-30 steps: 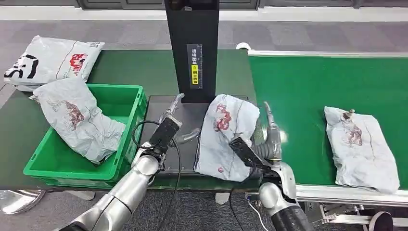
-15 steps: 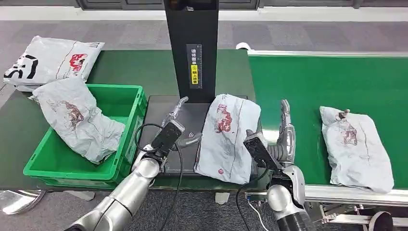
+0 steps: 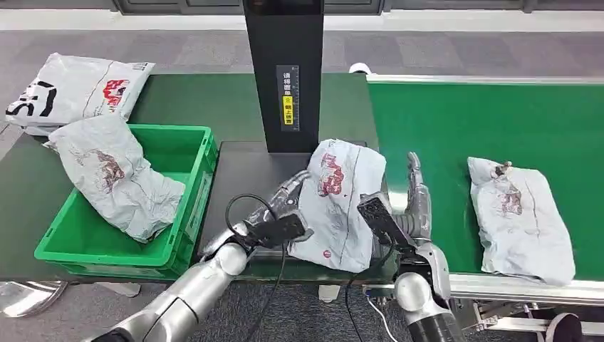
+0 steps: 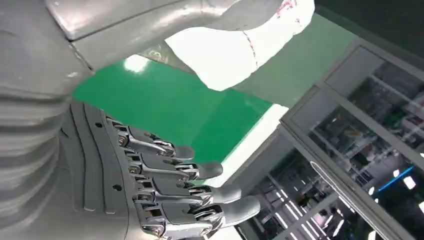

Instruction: Moved the parcel from conveyor to table for the left to box.

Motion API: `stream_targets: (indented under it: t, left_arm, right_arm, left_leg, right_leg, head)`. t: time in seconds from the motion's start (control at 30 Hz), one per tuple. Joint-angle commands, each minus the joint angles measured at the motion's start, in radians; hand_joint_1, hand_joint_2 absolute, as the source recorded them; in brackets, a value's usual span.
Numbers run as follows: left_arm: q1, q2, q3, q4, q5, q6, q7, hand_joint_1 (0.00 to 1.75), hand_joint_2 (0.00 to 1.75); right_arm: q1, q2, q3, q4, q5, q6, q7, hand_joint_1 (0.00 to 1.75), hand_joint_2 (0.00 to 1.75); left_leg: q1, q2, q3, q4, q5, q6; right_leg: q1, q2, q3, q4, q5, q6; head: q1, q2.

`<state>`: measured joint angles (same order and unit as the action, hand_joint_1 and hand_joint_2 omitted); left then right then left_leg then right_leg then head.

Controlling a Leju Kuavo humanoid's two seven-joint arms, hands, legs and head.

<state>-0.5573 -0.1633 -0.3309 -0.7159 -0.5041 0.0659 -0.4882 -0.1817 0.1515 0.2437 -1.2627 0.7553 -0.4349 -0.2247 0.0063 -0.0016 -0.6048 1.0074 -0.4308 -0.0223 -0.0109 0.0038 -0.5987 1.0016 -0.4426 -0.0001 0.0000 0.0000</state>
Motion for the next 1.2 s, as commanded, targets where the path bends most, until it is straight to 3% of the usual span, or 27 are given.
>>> stream_targets:
  t: [0.03, 0.23, 0.27, 0.3, 0.5, 0.73, 0.9, 1.07, 1.2]
  left_arm:
    - [-0.110, -0.001, -0.390, 0.367, -0.367, 0.083, 0.193, 0.00, 1.75]
    - [-0.114, -0.003, -0.317, 0.359, -0.351, 0.057, 0.198, 0.00, 1.75]
    - [-0.115, -0.002, -0.312, 0.360, -0.348, 0.052, 0.200, 0.07, 1.75]
    - [-0.114, -0.001, -0.292, 0.359, -0.347, 0.056, 0.204, 1.75, 1.75]
    - [-0.113, -0.001, -0.288, 0.359, -0.347, 0.057, 0.203, 1.75, 1.75]
    - [-0.105, -0.007, -0.203, 0.340, -0.320, 0.093, 0.192, 1.75, 1.75]
    - [-0.099, -0.013, -0.101, 0.287, -0.226, 0.086, 0.099, 1.75, 1.75]
    - [-0.062, -0.014, 0.040, 0.107, -0.006, -0.038, -0.030, 1.75, 1.75]
    - [-0.062, -0.012, 0.041, 0.100, -0.003, -0.043, -0.027, 1.75, 1.75]
  right_arm:
    - [-0.037, 0.010, -0.080, 0.043, -0.003, 0.050, 0.003, 0.00, 1.75]
    - [-0.057, 0.003, -0.067, 0.085, -0.024, 0.041, -0.018, 0.00, 1.75]
    - [-0.058, 0.003, -0.065, 0.090, -0.025, 0.040, -0.020, 0.00, 1.75]
    - [-0.059, 0.002, -0.061, 0.098, -0.032, 0.034, -0.027, 0.00, 1.75]
    - [-0.058, 0.002, -0.060, 0.099, -0.033, 0.033, -0.029, 0.00, 1.75]
    - [-0.057, 0.005, -0.055, 0.088, -0.039, 0.033, -0.032, 0.00, 1.75]
    - [-0.054, 0.008, -0.057, 0.084, -0.042, 0.027, -0.031, 0.00, 1.75]
    - [-0.046, 0.007, -0.061, 0.084, -0.055, 0.019, -0.034, 0.00, 1.75]
    - [-0.045, 0.007, -0.061, 0.085, -0.055, 0.019, -0.034, 0.00, 1.75]
  left_leg:
    - [0.000, -0.003, 0.003, -0.002, 0.000, 0.001]
    - [0.000, -0.002, 0.003, -0.001, 0.000, 0.002]
    - [0.000, 0.001, 0.002, -0.001, 0.000, 0.002]
    - [0.000, 0.001, 0.002, -0.001, -0.001, 0.001]
    - [0.000, 0.001, 0.003, -0.003, 0.001, 0.002]
    - [0.000, 0.000, 0.003, -0.001, 0.005, 0.003]
    - [0.000, 0.000, -0.002, -0.002, 0.005, 0.005]
    - [0.000, -0.001, -0.001, -0.001, 0.011, 0.002]
    - [0.000, -0.001, -0.003, -0.001, 0.011, 0.001]
  right_leg:
    - [0.000, -0.003, 0.004, -0.002, -0.001, 0.000]
    - [0.000, -0.002, 0.005, -0.002, 0.000, 0.001]
    - [0.001, 0.000, 0.004, -0.002, 0.000, 0.001]
    - [0.000, 0.001, 0.003, -0.001, 0.000, 0.001]
    - [0.001, -0.001, 0.004, -0.003, 0.002, 0.000]
    - [0.001, -0.002, 0.007, -0.001, 0.004, 0.001]
    - [0.001, -0.002, 0.002, -0.003, 0.004, 0.001]
    - [0.001, -0.002, 0.001, -0.001, 0.011, 0.001]
    - [0.000, -0.002, -0.001, -0.001, 0.010, 0.001]
  head:
    - [0.000, 0.000]
    - [0.000, 0.000]
    - [0.000, 0.000]
    - [0.000, 0.000]
    - [0.000, 0.000]
    - [0.000, 0.000]
    - [0.000, 0.000]
    - [0.000, 0.000]
    - [0.000, 0.000]
